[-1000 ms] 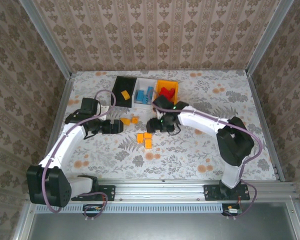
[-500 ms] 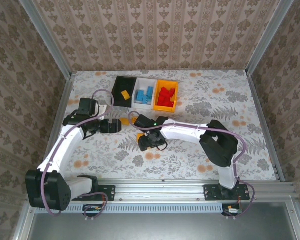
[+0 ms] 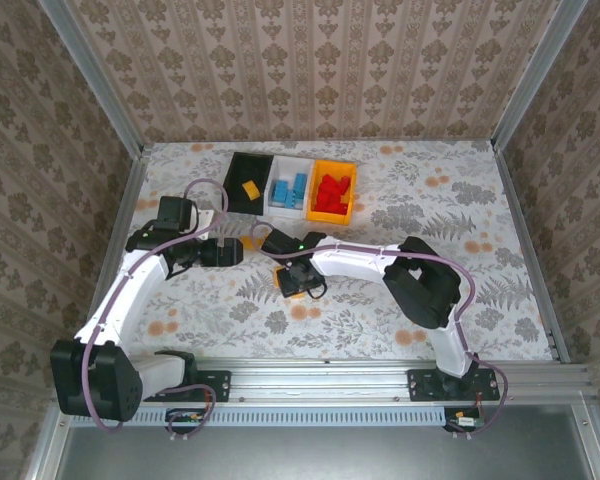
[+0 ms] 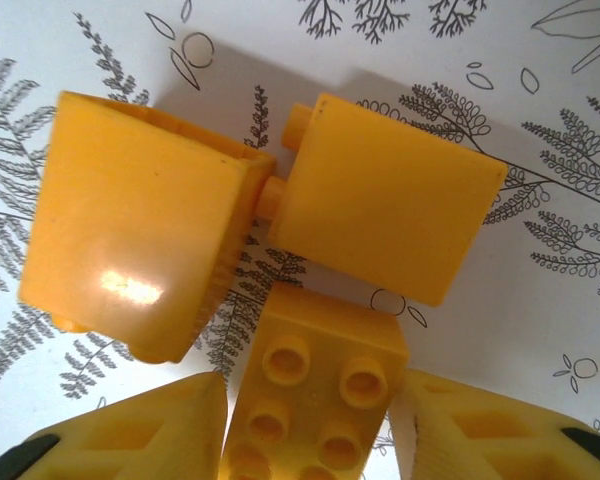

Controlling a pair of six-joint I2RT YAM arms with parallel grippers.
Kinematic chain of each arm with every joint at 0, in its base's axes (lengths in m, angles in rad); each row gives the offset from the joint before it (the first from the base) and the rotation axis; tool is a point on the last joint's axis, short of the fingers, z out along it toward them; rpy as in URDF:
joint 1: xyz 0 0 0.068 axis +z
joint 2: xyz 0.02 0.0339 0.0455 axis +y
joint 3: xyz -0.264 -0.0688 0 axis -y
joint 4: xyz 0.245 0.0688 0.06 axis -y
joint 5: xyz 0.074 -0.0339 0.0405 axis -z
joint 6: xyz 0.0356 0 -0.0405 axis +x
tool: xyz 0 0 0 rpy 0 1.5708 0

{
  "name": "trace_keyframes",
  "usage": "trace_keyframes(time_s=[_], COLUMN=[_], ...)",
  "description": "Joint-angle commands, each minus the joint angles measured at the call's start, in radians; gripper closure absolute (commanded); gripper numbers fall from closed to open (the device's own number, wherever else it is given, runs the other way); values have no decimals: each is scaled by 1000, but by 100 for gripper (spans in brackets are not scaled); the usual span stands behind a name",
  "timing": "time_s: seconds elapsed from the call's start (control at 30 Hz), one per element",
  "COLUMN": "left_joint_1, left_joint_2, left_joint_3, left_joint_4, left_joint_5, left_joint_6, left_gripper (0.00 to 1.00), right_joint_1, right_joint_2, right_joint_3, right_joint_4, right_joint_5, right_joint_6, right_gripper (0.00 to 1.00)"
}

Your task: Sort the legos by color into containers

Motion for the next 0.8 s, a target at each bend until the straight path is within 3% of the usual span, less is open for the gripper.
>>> trace_keyframes(time_s=[0.0, 0.2, 0.43, 0.57, 0.77], left_joint_1=[6, 5, 5, 5, 5], left_joint_2=[-17, -17, -17, -19, -20], left_joint_3=[-11, -12, -12, -11, -11], left_joint_4=[4, 5, 5, 6, 4], left_joint_5=[-4, -1, 1, 2, 4], left_joint_6=[25, 25, 24, 25, 25], left_gripper=[0, 0, 0, 0, 0], right_joint_1=[5, -4, -67, -132, -275], right_joint_2=[16, -28, -183, -291, -362], right_joint_3=[21, -19, -115, -138, -78], right_joint_4=[-48, -51, 1, 62, 273], right_joint_5=[34, 44, -37, -140, -436], right_joint_6=[11, 10, 26, 34, 102], right_gripper=[56, 71, 73, 72, 72])
